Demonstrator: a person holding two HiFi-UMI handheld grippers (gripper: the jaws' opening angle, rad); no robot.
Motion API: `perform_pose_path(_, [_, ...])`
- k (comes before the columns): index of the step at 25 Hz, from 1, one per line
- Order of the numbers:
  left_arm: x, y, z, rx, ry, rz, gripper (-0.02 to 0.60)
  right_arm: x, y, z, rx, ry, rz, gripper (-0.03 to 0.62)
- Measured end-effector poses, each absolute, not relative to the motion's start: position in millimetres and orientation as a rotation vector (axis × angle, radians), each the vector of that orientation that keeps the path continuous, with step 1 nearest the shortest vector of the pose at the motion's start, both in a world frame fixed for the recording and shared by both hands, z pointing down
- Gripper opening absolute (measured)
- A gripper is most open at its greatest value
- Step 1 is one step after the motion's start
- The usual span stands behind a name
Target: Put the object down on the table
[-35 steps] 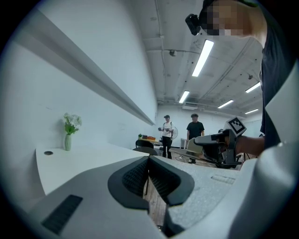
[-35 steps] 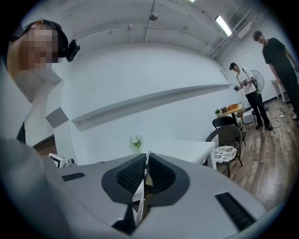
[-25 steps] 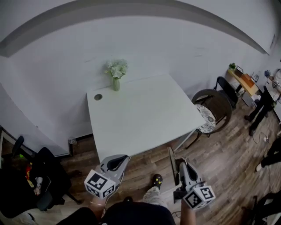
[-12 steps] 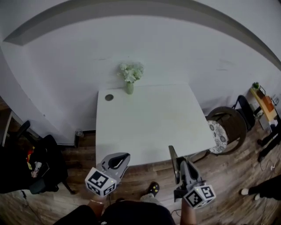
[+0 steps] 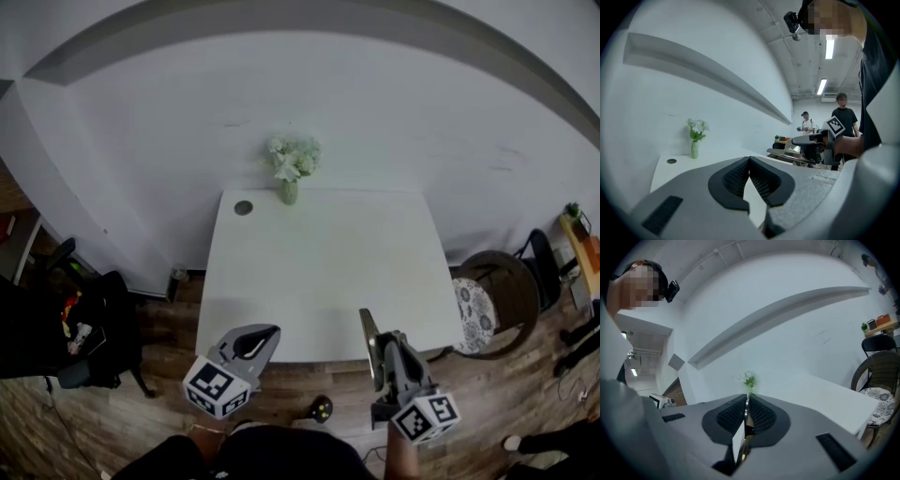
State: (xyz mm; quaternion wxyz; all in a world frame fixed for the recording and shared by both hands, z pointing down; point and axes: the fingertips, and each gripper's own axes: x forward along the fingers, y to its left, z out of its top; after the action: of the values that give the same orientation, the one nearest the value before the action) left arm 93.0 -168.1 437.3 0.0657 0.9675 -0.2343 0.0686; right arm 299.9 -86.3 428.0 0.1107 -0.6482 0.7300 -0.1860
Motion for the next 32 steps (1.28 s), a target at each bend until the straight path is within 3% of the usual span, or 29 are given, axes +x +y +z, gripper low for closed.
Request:
perform_pose_path(16, [106.2,-177.7,445.6,2.803,-1.011,0.226,-0.002,329.5,-144.9,445.9,-1.707,2.341,-0.614,0.018])
perform_pose_path(32, [95.1,-236.6,450.1,2.761,-1.07,0.228,-0.002,316.2,-215.2,458.7,-1.674,2.399,-0.666,0.018])
